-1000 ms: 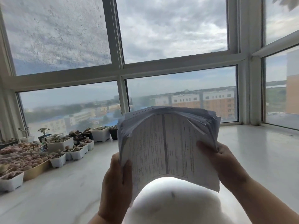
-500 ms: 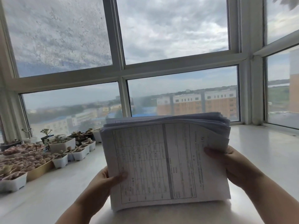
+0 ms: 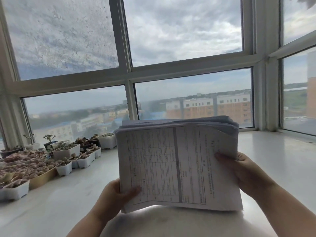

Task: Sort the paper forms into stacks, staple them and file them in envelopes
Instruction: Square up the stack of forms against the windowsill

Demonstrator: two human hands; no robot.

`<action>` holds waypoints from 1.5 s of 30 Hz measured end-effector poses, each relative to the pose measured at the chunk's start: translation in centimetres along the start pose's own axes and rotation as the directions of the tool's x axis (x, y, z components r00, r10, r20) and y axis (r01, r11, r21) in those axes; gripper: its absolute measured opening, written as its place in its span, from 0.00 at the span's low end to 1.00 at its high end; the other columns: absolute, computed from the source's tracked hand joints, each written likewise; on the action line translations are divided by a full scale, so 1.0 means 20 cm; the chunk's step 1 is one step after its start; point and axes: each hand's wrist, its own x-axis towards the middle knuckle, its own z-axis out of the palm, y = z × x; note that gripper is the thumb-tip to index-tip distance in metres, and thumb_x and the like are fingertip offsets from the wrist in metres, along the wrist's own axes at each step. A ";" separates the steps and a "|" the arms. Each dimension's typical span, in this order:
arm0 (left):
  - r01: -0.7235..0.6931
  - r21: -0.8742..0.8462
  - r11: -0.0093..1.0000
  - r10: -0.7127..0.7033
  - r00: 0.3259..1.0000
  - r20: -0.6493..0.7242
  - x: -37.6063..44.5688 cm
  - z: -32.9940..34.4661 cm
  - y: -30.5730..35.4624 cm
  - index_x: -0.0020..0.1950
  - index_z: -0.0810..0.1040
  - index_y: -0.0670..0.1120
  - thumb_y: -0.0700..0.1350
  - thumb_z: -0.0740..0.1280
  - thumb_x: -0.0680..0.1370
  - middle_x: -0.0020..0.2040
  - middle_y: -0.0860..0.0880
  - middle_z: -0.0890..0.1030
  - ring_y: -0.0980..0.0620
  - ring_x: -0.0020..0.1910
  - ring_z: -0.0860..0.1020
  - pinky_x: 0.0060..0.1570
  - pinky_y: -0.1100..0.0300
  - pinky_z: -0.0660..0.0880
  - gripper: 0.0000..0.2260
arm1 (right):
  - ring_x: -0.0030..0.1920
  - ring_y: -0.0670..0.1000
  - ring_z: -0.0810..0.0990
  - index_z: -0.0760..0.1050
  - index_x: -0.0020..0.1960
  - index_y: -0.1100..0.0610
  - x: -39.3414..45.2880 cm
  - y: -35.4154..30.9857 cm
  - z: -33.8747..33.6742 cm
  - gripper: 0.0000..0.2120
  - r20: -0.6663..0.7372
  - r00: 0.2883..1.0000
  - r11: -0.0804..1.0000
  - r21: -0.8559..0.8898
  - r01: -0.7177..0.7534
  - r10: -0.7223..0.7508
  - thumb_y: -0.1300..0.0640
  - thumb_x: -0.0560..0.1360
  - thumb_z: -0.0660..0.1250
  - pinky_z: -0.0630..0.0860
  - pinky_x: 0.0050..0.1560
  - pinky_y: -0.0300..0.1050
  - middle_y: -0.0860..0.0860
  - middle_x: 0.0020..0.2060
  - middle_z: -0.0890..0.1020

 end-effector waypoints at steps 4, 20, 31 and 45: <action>-0.013 0.206 0.978 0.035 0.994 -0.103 0.01 0.00 -0.03 0.43 0.82 0.55 0.46 0.76 0.71 0.38 0.61 0.84 0.61 0.40 0.83 0.42 0.63 0.78 0.06 | 0.50 0.64 0.83 0.84 0.50 0.61 0.01 0.02 0.00 0.25 0.024 0.999 0.999 -0.003 -0.033 0.033 0.50 0.57 0.81 0.81 0.52 0.59 0.66 0.52 0.82; 0.166 -0.376 0.912 -0.085 0.971 0.224 -0.02 -0.04 0.05 0.54 0.80 0.40 0.51 0.85 0.44 0.50 0.38 0.84 0.40 0.48 0.83 0.42 0.51 0.82 0.41 | 0.52 0.67 0.81 0.80 0.55 0.65 0.01 0.03 -0.02 0.25 0.036 0.994 0.992 -0.082 -0.100 0.104 0.55 0.60 0.75 0.77 0.57 0.66 0.67 0.51 0.82; -0.292 -0.162 0.943 0.230 0.920 -0.318 0.01 0.05 0.11 0.44 0.80 0.45 0.49 0.80 0.64 0.39 0.50 0.85 0.53 0.38 0.81 0.36 0.57 0.77 0.15 | 0.43 0.61 0.84 0.83 0.48 0.60 0.00 -0.01 0.02 0.32 -0.034 0.997 0.997 -0.001 0.071 -0.071 0.42 0.51 0.83 0.83 0.43 0.58 0.63 0.46 0.84; -0.128 -0.411 0.902 0.070 0.986 -0.153 -0.02 0.00 0.10 0.60 0.79 0.48 0.56 0.64 0.75 0.55 0.47 0.83 0.46 0.57 0.80 0.60 0.42 0.74 0.18 | 0.53 0.60 0.83 0.81 0.59 0.56 0.00 -0.02 0.01 0.34 0.081 0.997 0.999 -0.050 -0.005 0.009 0.45 0.55 0.79 0.82 0.48 0.54 0.61 0.53 0.83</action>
